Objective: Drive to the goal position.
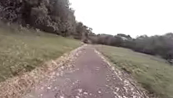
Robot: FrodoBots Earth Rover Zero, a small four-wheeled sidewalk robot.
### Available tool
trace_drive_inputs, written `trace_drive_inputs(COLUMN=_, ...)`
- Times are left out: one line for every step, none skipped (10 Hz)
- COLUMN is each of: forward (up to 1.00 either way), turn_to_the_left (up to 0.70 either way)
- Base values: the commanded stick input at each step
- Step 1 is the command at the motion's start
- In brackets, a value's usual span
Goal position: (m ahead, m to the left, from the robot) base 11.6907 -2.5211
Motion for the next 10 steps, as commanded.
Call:
trace_drive_inputs(forward=0.70, turn_to_the_left=0.00)
trace_drive_inputs(forward=0.70, turn_to_the_left=0.00)
trace_drive_inputs(forward=0.70, turn_to_the_left=0.00)
trace_drive_inputs(forward=0.70, turn_to_the_left=0.00)
trace_drive_inputs(forward=0.70, turn_to_the_left=0.00)
trace_drive_inputs(forward=0.70, turn_to_the_left=0.00)
trace_drive_inputs(forward=0.70, turn_to_the_left=0.00)
trace_drive_inputs(forward=0.70, turn_to_the_left=0.00)
trace_drive_inputs(forward=0.70, turn_to_the_left=0.00)
trace_drive_inputs(forward=0.70, turn_to_the_left=0.00)
